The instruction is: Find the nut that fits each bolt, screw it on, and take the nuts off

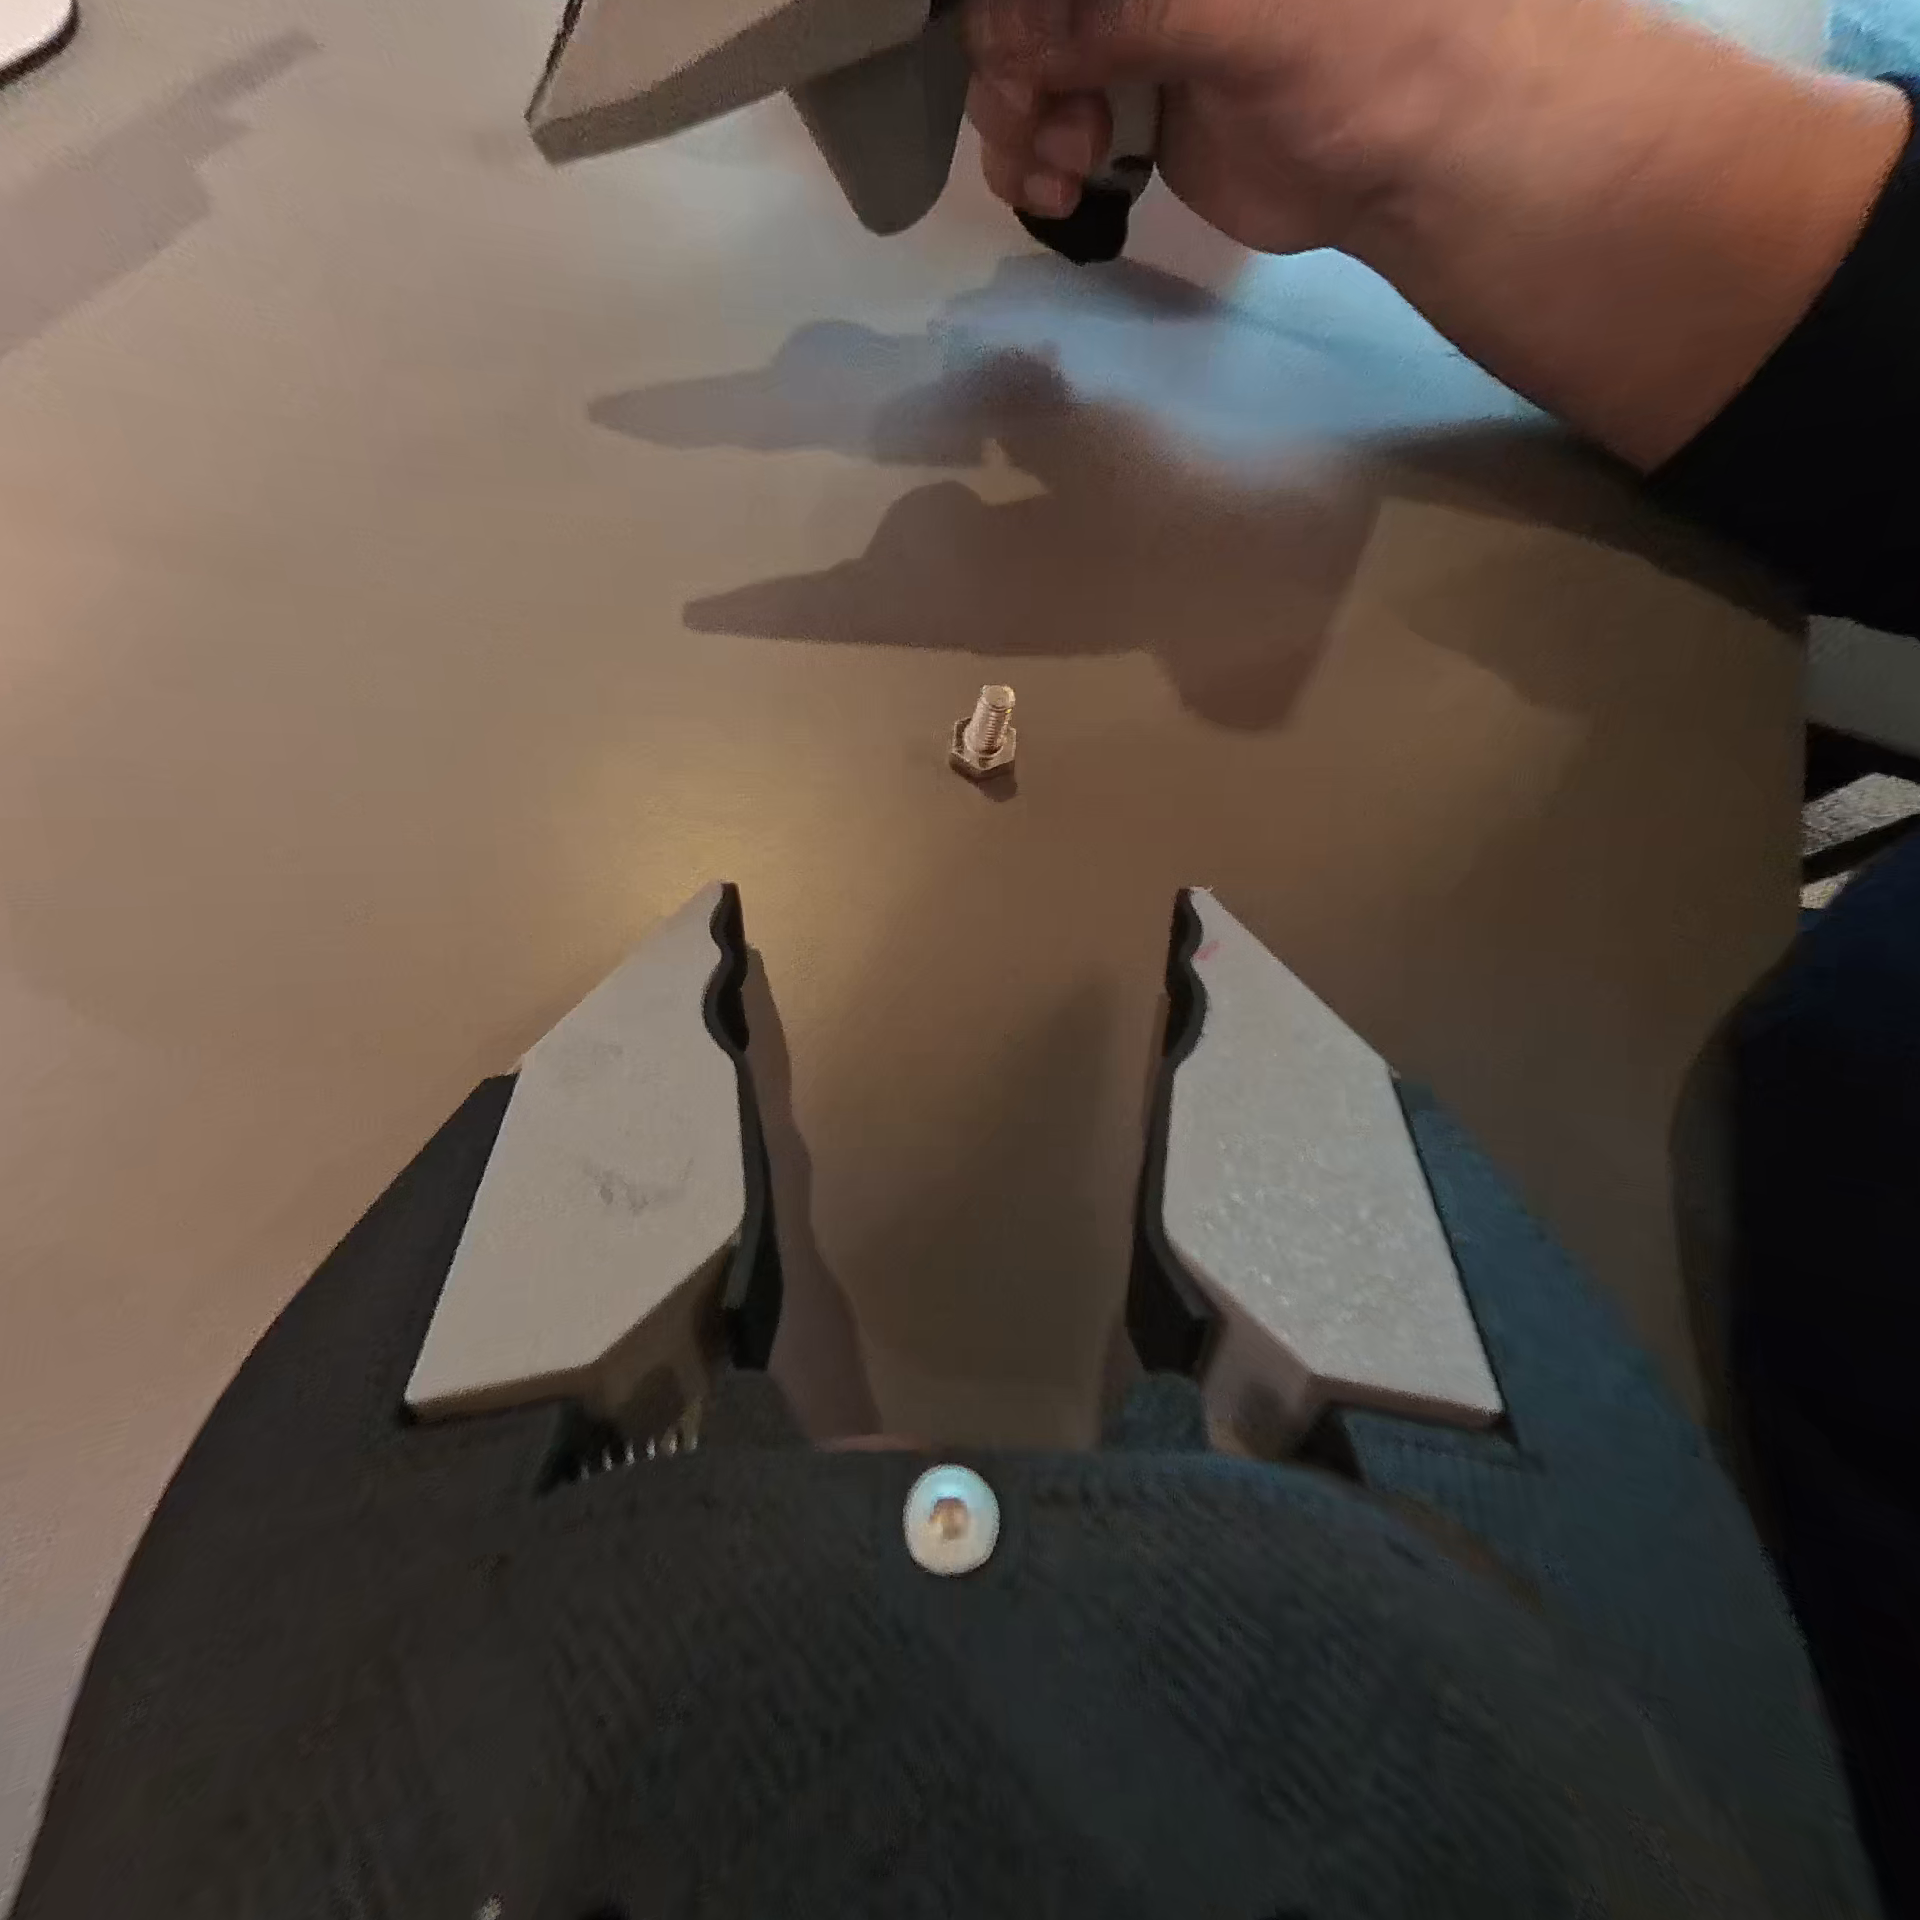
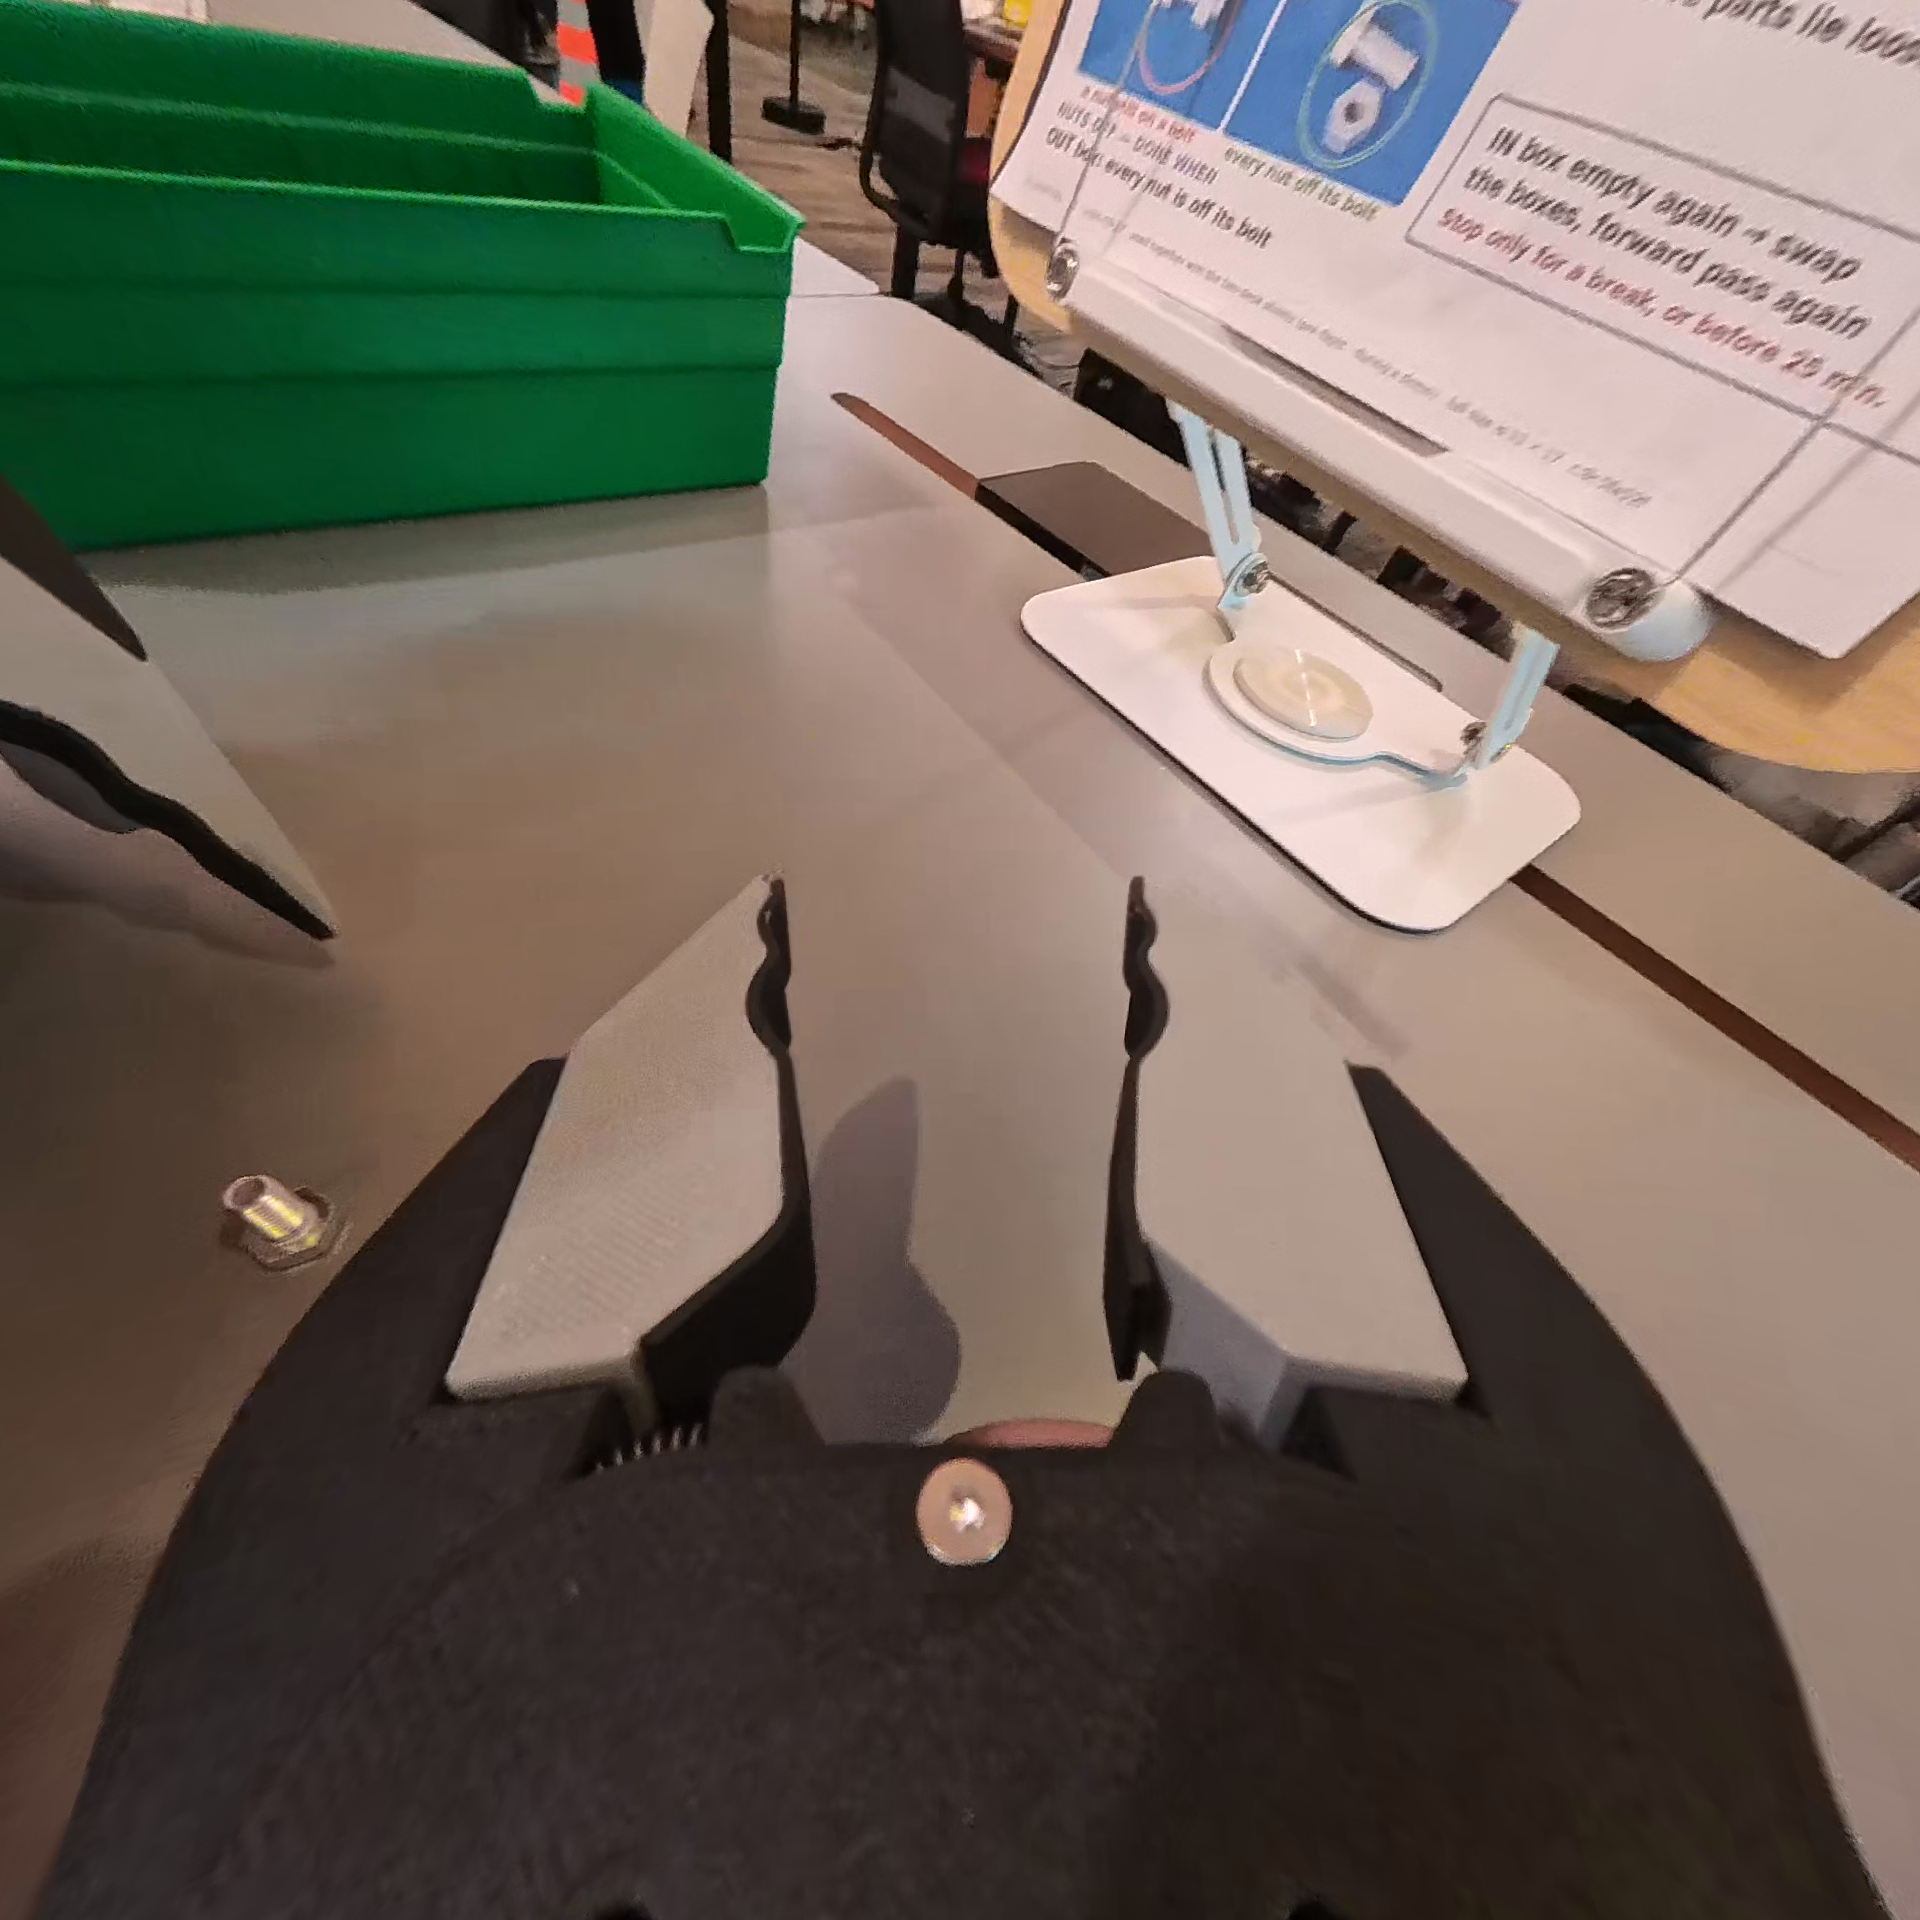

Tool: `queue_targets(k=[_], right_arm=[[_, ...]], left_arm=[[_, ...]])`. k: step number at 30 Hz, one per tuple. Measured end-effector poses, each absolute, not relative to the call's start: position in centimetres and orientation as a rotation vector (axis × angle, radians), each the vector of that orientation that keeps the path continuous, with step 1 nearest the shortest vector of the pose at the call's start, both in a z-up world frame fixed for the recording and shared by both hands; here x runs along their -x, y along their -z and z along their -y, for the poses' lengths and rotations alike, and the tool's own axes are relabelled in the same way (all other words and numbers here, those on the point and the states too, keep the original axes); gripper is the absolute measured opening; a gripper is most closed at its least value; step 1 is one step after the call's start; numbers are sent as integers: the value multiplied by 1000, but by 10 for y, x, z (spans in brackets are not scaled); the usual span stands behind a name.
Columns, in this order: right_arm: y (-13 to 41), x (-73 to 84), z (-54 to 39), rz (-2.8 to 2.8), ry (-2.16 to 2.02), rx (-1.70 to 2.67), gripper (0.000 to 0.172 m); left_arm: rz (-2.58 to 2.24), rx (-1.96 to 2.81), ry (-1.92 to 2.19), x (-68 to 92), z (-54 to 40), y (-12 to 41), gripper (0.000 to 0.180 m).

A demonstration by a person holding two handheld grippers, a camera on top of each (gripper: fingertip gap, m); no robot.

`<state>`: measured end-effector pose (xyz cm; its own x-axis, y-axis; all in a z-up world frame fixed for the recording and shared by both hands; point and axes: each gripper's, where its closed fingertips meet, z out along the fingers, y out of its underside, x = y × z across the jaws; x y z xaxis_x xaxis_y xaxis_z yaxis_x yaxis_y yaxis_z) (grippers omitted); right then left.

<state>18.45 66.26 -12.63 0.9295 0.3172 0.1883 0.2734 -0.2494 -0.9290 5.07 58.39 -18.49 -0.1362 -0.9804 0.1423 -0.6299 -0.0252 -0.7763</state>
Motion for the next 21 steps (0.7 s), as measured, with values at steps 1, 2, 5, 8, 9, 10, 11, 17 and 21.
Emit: queue_targets(k=[1, 2, 5, 8, 9, 10, 11, 17, 21], right_arm=[[128, -183, -662, 442, -51, 1852, 62], [128, -181, -661, 448, -56, 1854, 62], [126, -172, -655, 453, -101, 1843, 63], [126, -161, -648, 442, -201, 1849, 62], [127, -158, -645, 449, -222, 1854, 63], [127, -154, -644, 456, -232, 1853, 63], [126, -151, -642, 461, -234, 1852, 62], [118, -138, -631, 494, -212, 1842, 64], [107, -138, -619, 489, -225, 1808, 62]], left_arm=[[-1801, 1688, 1027, -51, -583, 185, 80], [-1806, 1695, 1035, -51, -582, 186, 80], [-1833, 1690, 1025, -43, -582, 183, 78], [-1768, 1650, 1047, -39, -588, 161, 78], [-1735, 1640, 1065, -38, -592, 153, 78], [-1705, 1633, 1069, -37, -596, 148, 78], [-1689, 1631, 1053, -35, -602, 145, 78], [-1640, 1587, 1086, -22, -610, 118, 80], [-1487, 1606, 1094, 21, -636, 68, 72]])
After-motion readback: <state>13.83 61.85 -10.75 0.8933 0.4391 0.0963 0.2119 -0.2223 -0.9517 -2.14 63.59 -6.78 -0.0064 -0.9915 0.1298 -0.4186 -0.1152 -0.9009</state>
